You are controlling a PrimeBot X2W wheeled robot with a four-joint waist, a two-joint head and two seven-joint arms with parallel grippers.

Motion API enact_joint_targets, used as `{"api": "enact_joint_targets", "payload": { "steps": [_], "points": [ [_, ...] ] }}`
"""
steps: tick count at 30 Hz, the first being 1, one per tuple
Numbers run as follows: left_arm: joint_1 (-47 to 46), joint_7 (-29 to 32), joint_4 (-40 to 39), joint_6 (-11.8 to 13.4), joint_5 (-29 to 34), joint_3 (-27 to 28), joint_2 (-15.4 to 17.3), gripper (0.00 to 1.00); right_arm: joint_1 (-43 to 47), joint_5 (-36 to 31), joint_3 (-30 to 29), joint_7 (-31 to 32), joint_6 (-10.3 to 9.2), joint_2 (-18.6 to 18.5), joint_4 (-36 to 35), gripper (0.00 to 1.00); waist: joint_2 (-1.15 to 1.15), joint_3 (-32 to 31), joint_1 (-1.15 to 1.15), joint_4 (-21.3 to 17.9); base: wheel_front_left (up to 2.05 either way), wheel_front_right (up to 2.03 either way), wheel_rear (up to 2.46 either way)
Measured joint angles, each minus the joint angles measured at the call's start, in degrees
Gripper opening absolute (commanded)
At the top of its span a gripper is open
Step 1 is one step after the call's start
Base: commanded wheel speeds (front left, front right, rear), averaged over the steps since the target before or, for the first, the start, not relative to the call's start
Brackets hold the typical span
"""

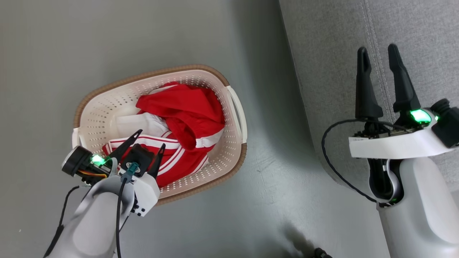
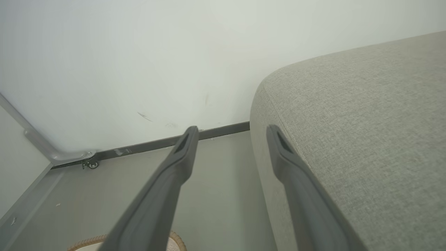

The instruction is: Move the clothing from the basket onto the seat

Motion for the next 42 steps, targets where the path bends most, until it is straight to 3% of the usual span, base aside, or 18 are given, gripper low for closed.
{"api": "enact_joint_targets", "payload": {
  "steps": [35,42],
  "points": [
    [-5.64,2.21,8.44,-3.08,3.07,-4.58,2.34,1.00,-9.33,2.37,4.34,-0.35,0.00,-0.05,-1.72,1.00,0.00,5.84,0.00,-5.65,0.00,0.00,0.00],
    [-6.25,4.25,10.89,-3.26,4.13,-5.35,4.14,1.00,-9.32,2.89,4.55,-0.47,0.00,-0.05,-1.18,1.00,0.00,6.13,0.00,-6.55,0.00,0.00,0.00]
  ]
}}
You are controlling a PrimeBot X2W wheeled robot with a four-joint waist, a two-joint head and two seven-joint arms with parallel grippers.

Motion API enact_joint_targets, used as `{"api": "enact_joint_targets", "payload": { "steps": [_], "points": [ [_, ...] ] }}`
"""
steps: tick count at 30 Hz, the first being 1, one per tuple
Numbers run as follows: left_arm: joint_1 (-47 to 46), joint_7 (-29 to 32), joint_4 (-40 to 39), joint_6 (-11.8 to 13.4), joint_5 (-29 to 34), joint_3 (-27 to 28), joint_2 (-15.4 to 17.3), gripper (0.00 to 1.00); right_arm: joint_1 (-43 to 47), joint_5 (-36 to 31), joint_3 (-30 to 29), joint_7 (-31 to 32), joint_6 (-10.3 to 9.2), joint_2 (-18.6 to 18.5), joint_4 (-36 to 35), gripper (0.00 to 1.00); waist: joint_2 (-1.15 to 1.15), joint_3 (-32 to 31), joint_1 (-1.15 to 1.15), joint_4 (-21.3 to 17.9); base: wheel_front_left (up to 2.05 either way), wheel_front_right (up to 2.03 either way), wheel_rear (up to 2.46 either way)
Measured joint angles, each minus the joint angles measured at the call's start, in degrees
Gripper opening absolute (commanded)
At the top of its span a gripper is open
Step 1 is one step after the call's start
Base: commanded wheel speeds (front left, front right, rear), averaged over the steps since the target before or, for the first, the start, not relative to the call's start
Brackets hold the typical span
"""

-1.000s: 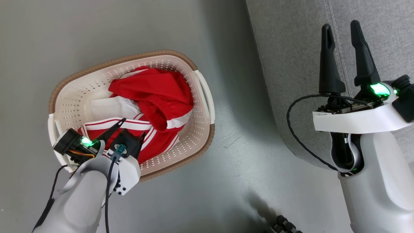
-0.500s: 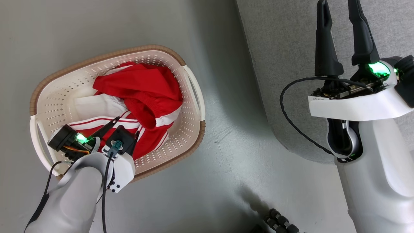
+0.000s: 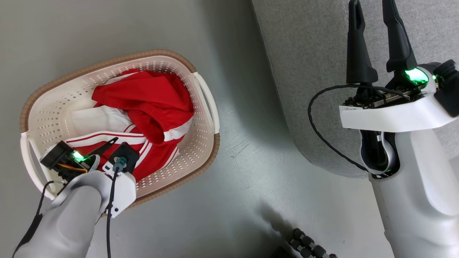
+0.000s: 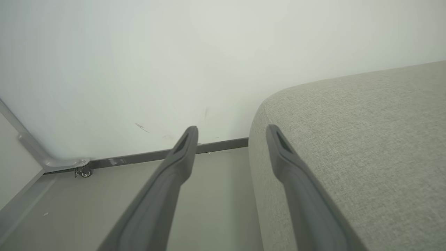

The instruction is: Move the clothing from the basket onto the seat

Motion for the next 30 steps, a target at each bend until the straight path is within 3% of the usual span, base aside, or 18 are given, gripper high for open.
{"api": "enact_joint_targets", "payload": {
  "steps": [17,28,29,30],
  "points": [
    [-3.56,4.83,3.26,0.77,3.02,-1.25,3.50,1.00,0.05,1.97,0.56,0.00,0.00,0.02,0.37,1.00,0.00,2.83,0.00,-2.49,0.00,0.00,0.00],
    [-4.61,7.61,4.93,1.40,4.15,-1.97,3.49,1.00,-0.01,3.14,0.96,0.00,0.00,0.02,-0.04,1.00,0.00,4.54,0.00,-3.26,0.00,0.00,0.00],
    [-4.64,7.69,5.01,1.68,4.35,-2.03,3.45,0.97,-0.01,3.24,0.96,0.00,0.00,0.03,-0.07,1.00,0.00,4.55,0.00,-3.26,0.00,0.00,0.00],
    [-4.64,7.87,5.17,1.81,4.46,-2.26,3.34,0.78,-0.02,3.49,0.96,0.00,0.00,0.03,-0.14,1.00,0.00,4.55,0.00,-3.25,0.00,0.00,0.00]
  ]
}}
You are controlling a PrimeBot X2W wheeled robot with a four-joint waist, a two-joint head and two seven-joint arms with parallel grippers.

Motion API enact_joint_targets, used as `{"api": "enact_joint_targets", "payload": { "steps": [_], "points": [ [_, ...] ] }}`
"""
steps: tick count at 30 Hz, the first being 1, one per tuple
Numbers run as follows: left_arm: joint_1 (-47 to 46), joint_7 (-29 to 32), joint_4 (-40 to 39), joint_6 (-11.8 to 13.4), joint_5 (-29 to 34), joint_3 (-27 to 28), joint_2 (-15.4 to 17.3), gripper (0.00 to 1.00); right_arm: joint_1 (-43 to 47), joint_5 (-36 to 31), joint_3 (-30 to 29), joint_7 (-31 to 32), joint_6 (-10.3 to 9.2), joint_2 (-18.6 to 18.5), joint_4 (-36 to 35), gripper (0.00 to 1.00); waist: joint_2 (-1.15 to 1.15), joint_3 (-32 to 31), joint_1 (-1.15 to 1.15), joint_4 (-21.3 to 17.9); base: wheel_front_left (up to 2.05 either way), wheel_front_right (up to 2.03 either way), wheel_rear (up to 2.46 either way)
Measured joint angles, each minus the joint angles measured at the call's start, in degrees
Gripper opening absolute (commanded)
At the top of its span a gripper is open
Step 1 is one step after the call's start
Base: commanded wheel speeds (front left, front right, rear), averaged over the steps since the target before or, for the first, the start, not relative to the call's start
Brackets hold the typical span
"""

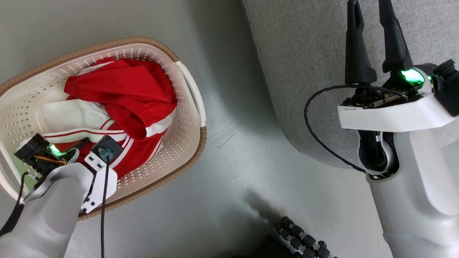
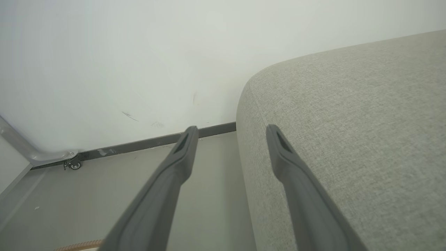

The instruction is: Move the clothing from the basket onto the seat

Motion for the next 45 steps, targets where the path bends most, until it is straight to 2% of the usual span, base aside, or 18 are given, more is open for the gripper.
{"api": "enact_joint_targets", "payload": {
  "steps": [1,2,3,12,31,45],
  "points": [
    [0.00,0.00,0.04,0.01,0.00,-0.14,-0.05,0.36,-0.01,0.01,0.00,0.00,0.00,0.00,-0.03,1.00,0.00,0.00,0.00,0.00,0.00,0.00,0.00],
    [-0.01,0.02,0.11,0.01,0.01,-0.24,-0.16,0.22,-0.01,0.01,0.00,0.00,0.00,0.00,-0.04,1.00,0.00,-0.01,0.00,0.00,0.00,0.00,0.00],
    [-0.01,0.05,0.21,0.02,0.01,-0.29,-0.26,0.00,-0.02,0.01,0.00,0.00,0.00,0.00,-0.05,1.00,0.00,-0.02,0.00,0.00,0.00,0.00,0.00],
    [-0.01,-0.82,0.18,1.45,-0.36,0.49,-0.58,0.00,-0.29,0.21,-1.02,0.00,0.00,0.00,-0.07,1.00,0.00,-0.25,0.00,0.18,0.00,0.00,0.00],
    [0.90,-11.17,-4.93,5.46,-5.64,5.01,-0.27,0.00,-1.40,0.89,-1.53,-0.01,0.00,-0.01,0.70,1.00,0.00,-3.36,0.00,2.34,0.00,0.00,0.00],
    [5.55,-13.28,-12.15,8.70,-9.57,7.79,-3.08,0.00,0.14,-1.44,-3.07,-0.01,0.00,-0.02,2.83,1.00,0.00,-8.17,0.00,4.89,0.00,0.00,0.00]
  ]
}}
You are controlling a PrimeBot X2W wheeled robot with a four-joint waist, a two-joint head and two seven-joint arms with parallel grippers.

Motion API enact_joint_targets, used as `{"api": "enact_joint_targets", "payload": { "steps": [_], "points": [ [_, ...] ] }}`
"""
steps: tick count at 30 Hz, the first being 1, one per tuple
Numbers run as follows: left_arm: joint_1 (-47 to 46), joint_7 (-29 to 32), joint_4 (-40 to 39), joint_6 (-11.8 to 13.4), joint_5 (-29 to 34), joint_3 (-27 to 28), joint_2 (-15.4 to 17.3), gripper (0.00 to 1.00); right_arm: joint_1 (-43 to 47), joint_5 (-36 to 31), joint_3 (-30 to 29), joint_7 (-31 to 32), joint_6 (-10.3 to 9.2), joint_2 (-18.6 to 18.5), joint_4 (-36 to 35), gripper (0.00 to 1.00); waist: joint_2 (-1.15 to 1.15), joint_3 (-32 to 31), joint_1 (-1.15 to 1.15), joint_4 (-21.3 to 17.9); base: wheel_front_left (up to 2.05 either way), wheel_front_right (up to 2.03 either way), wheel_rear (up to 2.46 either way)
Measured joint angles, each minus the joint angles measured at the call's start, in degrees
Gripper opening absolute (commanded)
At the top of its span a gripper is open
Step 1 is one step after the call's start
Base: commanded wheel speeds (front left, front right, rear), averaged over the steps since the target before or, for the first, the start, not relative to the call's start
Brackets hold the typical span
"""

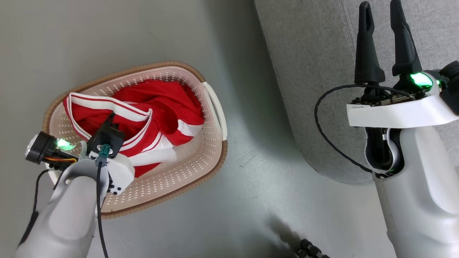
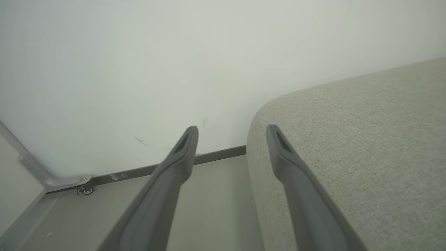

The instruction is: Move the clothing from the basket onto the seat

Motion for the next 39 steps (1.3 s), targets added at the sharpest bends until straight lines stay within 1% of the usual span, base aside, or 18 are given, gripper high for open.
{"api": "enact_joint_targets", "payload": {
  "steps": [8,17,25,33,39],
  "points": [
    [2.48,-0.36,-6.55,2.24,-1.69,1.16,-1.34,0.00,0.96,-2.72,-0.18,0.00,0.00,-0.12,0.97,1.00,0.00,-3.11,0.00,1.99,0.00,0.00,0.00],
    [4.47,-0.37,-17.83,3.46,-3.21,1.67,-2.48,0.00,2.52,-3.82,-0.73,0.00,0.00,-1.45,2.07,1.00,0.00,-7.07,0.00,4.40,0.00,0.00,0.00],
    [7.14,-0.38,-24.85,4.90,-4.72,2.98,-2.71,0.00,3.64,-5.06,-0.64,0.00,0.00,-2.52,2.83,1.00,0.00,-11.04,0.00,6.43,0.00,0.00,0.00],
    [9.34,-0.44,-31.04,5.59,-5.81,3.81,-3.04,0.00,4.64,-6.10,1.32,0.00,0.00,-3.58,3.68,1.00,0.00,-15.53,0.00,8.40,0.00,0.00,0.00],
    [11.55,-0.44,-33.61,6.03,-6.84,4.30,-3.07,0.00,5.92,-6.26,3.20,0.00,0.00,-4.69,4.86,1.00,0.00,-19.19,0.00,9.83,0.00,0.00,0.00]
  ]
}}
